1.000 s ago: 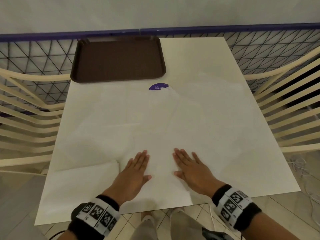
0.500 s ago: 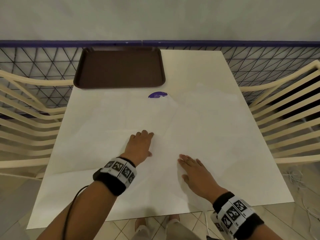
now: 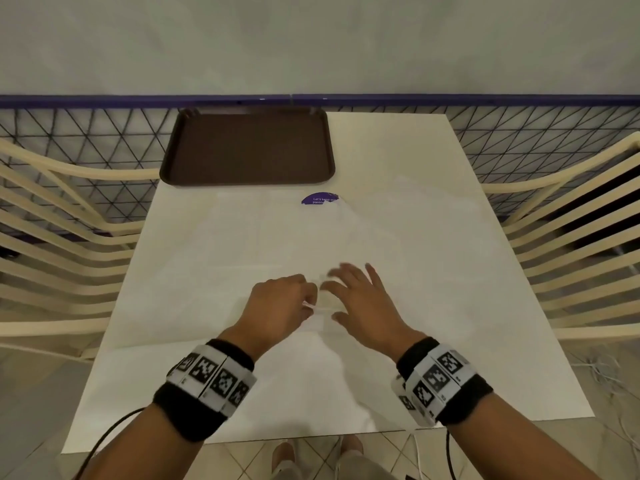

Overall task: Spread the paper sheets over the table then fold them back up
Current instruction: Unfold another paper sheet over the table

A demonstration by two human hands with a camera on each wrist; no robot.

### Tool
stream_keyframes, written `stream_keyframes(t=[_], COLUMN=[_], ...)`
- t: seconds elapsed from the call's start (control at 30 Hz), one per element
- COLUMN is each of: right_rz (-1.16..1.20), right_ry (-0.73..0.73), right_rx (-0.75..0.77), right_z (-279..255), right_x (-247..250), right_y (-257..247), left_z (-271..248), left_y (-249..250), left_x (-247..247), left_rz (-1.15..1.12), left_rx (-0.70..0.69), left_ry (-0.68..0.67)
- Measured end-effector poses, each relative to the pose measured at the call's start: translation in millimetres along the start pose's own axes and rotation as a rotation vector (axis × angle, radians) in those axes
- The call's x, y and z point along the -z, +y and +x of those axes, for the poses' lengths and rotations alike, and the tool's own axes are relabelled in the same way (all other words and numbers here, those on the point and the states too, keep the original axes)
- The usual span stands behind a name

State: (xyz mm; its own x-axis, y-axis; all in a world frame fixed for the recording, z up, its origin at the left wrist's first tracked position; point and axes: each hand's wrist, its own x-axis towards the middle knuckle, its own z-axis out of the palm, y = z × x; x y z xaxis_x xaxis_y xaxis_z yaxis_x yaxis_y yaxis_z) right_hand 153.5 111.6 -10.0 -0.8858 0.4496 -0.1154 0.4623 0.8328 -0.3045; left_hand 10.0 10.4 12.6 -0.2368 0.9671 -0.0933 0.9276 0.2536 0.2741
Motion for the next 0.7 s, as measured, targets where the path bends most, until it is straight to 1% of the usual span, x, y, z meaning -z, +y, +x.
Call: stream_keyframes(t=[0.07, 0.13, 0.23, 0.33, 0.4, 0.43, 0.47, 0.53, 0.63, 0.7], right_rz=[0.083, 0.277, 0.586, 0.974, 1.14, 1.17, 1.177, 1.15, 1.012, 0.903], right_ry=[-0.048, -0.084, -0.089, -0.147, -0.18, -0.208, -0.242, -0.322, -0.427, -0.468], right_rx=[-0.026, -0.11, -0.209, -0.259, -0.274, -0.288, -0.301, -0.33, -0.355, -0.352], right_z=[9.3, 15.9, 29.8, 43.3, 52.1, 56.9, 61.1, 67.1, 67.8, 63.8], right_x=[11.9, 22.6, 32.7, 36.5, 30.6, 24.0, 16.1, -3.7, -36.4, -56.4], right_y=[-6.3, -11.6, -20.4, -42.1, -59.7, -69.3, -79.6, -100.2, -126.3, -137.9], left_z=[-15.6, -31.2, -54.5, -79.4, -99.0, -109.9, -120.8, -141.0, -166.4, -176.8], left_y=[-6.8, -24.6, -63.5, -102.1, -125.3, -136.6, -146.1, -165.6, -189.4, -203.8], left_x=[16.7, 33.0, 50.8, 61.3, 62.0, 61.3, 58.8, 49.5, 29.4, 12.8], left_rz=[-0.111, -0.317, -0.594, -0.731, -0.997, -1.095, -1.124, -1.071, -0.937, -0.88], left_rx=[0.057, 0.174, 0.378, 0.603, 0.689, 0.735, 0.776, 0.854, 0.944, 1.002], left_ry=[0.085, 0.173, 0.35, 0.433, 0.479, 0.504, 0.523, 0.499, 0.4, 0.328])
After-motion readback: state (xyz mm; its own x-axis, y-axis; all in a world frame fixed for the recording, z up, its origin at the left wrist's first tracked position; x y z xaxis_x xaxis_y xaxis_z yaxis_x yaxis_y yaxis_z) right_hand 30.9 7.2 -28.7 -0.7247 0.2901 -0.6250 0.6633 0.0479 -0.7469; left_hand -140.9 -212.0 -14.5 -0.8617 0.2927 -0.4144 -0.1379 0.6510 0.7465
